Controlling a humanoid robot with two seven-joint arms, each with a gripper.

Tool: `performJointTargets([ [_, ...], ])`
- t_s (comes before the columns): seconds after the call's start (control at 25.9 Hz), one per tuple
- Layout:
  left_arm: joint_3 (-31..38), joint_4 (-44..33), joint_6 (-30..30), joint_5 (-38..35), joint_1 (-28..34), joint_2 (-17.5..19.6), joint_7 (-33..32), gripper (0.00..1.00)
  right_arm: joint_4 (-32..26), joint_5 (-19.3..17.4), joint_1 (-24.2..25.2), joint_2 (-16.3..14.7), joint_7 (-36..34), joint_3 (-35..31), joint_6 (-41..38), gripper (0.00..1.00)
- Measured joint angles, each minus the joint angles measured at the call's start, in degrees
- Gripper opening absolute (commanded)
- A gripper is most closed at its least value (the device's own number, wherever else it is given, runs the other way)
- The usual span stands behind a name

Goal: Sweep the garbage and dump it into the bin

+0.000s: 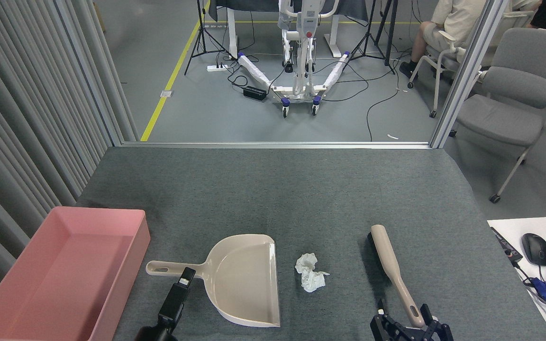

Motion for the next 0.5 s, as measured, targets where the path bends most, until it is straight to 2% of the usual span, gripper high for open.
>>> performJointTargets([
  [0.23,0.2,3.8,0.7,0.0,-1.7,-0.5,0.9,0.99,0.5,0.0,-0.5,0.0,0.2,0.3,0.0,0.87],
  [0.5,0.4,6.3,2.6,-0.6,-3.2,-0.8,5.5,0.99,0.9,0.0,-0.6,-0.1,-0.6,0.4,-0.1,0.86],
])
